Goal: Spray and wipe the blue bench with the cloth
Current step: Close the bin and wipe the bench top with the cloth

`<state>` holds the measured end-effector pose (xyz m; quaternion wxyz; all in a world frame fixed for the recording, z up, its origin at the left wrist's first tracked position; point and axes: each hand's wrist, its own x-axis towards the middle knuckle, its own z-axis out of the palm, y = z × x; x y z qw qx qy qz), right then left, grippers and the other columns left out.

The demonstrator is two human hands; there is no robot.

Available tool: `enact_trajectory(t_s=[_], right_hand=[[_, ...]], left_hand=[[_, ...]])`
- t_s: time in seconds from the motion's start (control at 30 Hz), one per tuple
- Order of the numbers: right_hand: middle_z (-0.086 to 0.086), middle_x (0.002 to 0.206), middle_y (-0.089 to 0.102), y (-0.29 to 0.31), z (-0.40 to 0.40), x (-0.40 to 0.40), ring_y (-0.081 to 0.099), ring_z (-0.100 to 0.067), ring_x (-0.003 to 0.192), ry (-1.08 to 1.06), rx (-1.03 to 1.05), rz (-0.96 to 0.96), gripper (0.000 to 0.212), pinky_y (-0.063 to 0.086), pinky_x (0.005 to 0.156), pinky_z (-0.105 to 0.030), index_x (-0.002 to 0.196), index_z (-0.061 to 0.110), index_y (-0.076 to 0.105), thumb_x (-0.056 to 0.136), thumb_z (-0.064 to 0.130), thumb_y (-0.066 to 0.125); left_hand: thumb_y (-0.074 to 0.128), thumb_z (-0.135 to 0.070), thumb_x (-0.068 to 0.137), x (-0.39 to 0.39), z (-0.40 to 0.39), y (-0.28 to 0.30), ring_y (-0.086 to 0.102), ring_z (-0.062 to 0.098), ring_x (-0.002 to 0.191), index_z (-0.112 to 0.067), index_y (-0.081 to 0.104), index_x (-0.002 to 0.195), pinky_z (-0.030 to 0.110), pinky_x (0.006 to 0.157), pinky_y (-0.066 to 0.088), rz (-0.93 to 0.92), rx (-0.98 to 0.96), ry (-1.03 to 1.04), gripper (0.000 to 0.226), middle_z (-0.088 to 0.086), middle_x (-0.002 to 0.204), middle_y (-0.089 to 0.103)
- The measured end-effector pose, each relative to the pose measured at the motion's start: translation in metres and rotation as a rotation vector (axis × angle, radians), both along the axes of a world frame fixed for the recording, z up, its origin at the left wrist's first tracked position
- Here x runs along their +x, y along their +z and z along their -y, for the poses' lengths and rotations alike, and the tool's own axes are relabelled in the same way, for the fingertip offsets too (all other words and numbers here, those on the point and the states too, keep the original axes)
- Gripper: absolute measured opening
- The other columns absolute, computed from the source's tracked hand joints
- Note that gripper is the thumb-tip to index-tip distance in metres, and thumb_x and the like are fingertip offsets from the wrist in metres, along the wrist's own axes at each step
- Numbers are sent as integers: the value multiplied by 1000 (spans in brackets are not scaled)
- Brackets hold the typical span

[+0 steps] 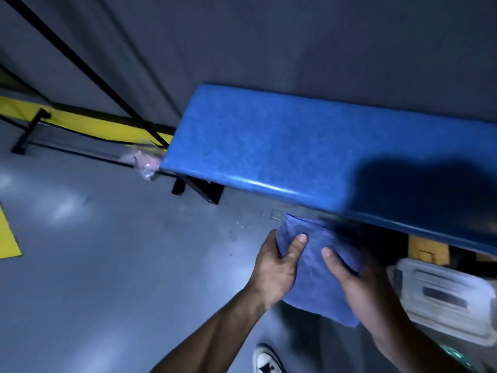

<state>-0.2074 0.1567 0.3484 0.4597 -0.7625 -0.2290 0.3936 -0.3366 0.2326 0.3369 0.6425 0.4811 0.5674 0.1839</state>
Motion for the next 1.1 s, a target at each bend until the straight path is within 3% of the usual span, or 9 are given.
enact_trajectory(t_s=[0.1, 0.2, 0.47, 0.6, 0.7, 0.8, 0.93, 1.03, 1.1], right_hand=[[10, 72, 58, -22, -57, -37, 61, 3, 70, -6, -82, 41, 45, 50, 73, -23, 79, 19, 57, 65, 62, 57], [8, 99, 72, -37, -104, -63, 71, -14, 93, 244, -228, 156, 46, 57, 79, -39, 110, 24, 62, 86, 63, 54], [-5, 109, 73, -63, -218, -105, 67, -29, 107, 296, -318, 61, 26, 48, 89, -37, 116, 19, 61, 96, 34, 63], [29, 122, 54, -52, -264, -115, 54, 5, 111, 279, -204, -10, 55, 36, 93, -10, 142, 38, 39, 94, 29, 67], [41, 119, 58, -41, -293, -123, 54, 20, 109, 304, -130, -36, 38, 37, 93, -1, 128, 48, 54, 95, 31, 61], [22, 108, 74, -40, -319, -125, 67, -2, 101, 210, -178, -270, 47, 52, 90, -20, 97, 48, 75, 93, 8, 51], [-7, 110, 77, -39, -341, -116, 74, -22, 89, 62, -235, -764, 56, 63, 64, -37, 116, 21, 72, 89, -19, 43], [-3, 94, 78, -41, -353, -113, 74, -20, 77, 65, -237, -700, 42, 63, 58, -35, 109, 17, 71, 91, -18, 55], [0, 69, 73, -43, -360, -113, 68, -14, 58, 56, -261, -532, 26, 59, 48, -29, 92, 15, 72, 93, -8, 60]], left_hand=[[69, -50, 91, -37, -53, 9, 72, 1, 87, -22, 65, 103, 23, 78, 56, -156, 66, 56, 31, -7, 97, 76], [69, -46, 92, -66, -97, 12, 71, 5, 83, -19, 64, 99, 23, 72, 56, -242, 21, 140, 28, -7, 91, 74], [72, -6, 92, -152, -204, -23, 65, 11, 61, -21, 63, 114, 14, 53, 49, -255, -141, 257, 28, 9, 84, 73], [65, -8, 97, -172, -240, -31, 68, 12, 66, -30, 63, 104, 23, 56, 51, -238, -71, 233, 23, 8, 89, 76], [54, 3, 101, -185, -267, -29, 66, 20, 79, -14, 71, 92, 22, 64, 54, -191, -47, 258, 26, -2, 82, 77], [42, 13, 98, -196, -297, -28, 70, 32, 90, -7, 79, 96, 41, 83, 56, -62, -237, 318, 42, 12, 100, 79], [57, 27, 82, -207, -337, -32, 73, 15, 82, -20, 81, 101, 27, 69, 59, -86, -118, 124, 56, 8, 102, 80], [70, 24, 76, -207, -365, -38, 73, 7, 83, -31, 82, 88, 14, 70, 55, -237, 103, -60, 58, -3, 96, 79], [67, 19, 85, -203, -378, -35, 71, 2, 87, -14, 75, 103, 12, 74, 54, -276, 157, -114, 39, 0, 103, 75]])
